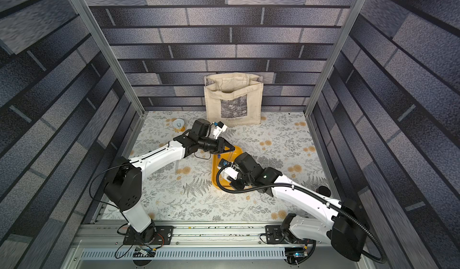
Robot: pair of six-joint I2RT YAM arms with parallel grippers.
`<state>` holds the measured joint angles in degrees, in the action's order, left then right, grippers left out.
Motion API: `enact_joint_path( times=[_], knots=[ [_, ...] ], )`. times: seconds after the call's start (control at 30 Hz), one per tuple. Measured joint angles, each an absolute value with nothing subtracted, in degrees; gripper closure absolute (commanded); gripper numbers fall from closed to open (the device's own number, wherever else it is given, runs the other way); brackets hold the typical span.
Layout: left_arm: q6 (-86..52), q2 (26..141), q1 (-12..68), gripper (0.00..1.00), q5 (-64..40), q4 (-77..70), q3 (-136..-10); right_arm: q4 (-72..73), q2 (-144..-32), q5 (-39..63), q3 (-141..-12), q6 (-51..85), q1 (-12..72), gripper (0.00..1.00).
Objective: Wipe the exteriors of test tubes
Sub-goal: Wipe the dirt from the test tube.
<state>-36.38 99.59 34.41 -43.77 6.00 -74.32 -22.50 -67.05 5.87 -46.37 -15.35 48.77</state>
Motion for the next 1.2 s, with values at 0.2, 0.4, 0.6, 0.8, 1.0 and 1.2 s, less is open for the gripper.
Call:
enact_joint_path(
  times=[0.2,0.4,0.6,0.8,1.0,1.2],
  knots=[
    [-36.27,99.59,34.41,0.78,-44.12,6.0,-74.32,-22.04,-67.79,6.57,-48.18,-14.61,45.12,1.0],
    [-36.25,99.59,34.41,0.78,-44.84,6.0,-74.32,-21.41,-67.85,7.86,-48.95,-14.63,44.31,1.0],
    [-36.25,99.59,34.41,0.78,-44.84,6.0,-74.32,-20.8,-67.35,10.09,-48.36,-14.68,44.58,1.0],
    [-36.23,99.59,34.39,0.78,-44.84,6.02,-74.32,-20.8,-64.79,11.07,-46.78,-14.85,47.09,1.0],
    [-36.23,99.59,34.06,0.79,-44.82,6.02,-74.32,-20.78,-62.74,11.49,-45.47,-14.15,49.95,1.0],
    [-36.18,99.59,34.02,0.83,-44.82,6.02,-74.3,-20.78,-62.3,10.24,-43.99,-12.86,50.24,1.0]
  ],
)
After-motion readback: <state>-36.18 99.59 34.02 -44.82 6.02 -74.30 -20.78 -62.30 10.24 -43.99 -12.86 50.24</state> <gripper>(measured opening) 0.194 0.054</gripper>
